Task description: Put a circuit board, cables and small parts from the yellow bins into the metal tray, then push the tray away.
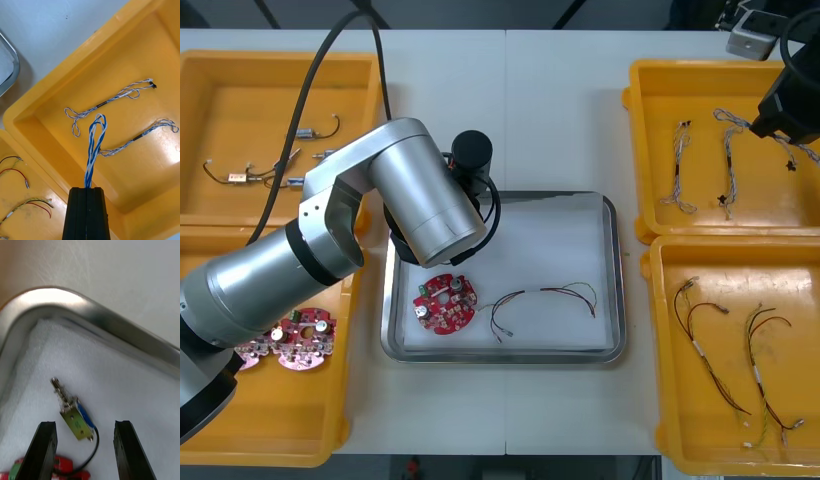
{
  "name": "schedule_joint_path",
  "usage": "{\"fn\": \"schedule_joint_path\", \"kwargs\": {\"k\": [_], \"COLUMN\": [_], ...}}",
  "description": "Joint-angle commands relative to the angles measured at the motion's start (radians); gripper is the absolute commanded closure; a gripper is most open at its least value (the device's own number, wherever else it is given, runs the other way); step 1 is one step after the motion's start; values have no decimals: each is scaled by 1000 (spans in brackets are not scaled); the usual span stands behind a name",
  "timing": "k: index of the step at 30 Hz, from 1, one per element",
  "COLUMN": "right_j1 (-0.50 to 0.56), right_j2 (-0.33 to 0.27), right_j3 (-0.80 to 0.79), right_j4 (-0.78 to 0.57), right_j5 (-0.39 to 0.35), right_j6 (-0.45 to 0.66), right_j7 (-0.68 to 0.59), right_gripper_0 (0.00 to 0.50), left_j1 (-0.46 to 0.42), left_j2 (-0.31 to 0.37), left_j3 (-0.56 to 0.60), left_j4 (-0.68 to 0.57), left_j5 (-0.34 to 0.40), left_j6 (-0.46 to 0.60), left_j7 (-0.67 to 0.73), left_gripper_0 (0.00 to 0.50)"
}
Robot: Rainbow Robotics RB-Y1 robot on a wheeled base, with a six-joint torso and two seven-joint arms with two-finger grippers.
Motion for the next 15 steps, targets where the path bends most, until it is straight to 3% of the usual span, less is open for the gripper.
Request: {"fn": "schedule_joint_path", "kwargs": {"k": [1, 8, 15], "right_j1": [19, 28, 32], "right_j2": [29, 49, 58], "right_j3": [-36, -35, -13], "right_j4": [-58, -89, -117], "right_j5": [-12, -23, -44], "right_j6": [-14, -18, -16], "right_j7": [-24, -18, -13], "right_gripper_0": [500, 500, 500], "left_j1": [-29, -117, -200], "left_j2": [38, 113, 215], "left_j3": [64, 224, 405], "left_j4": [-132, -218, -137], "left_j5": [100, 329, 527], "left_j6": [86, 255, 276], "left_j7": [47, 65, 196], "left_gripper_0": [52, 10, 0]}}
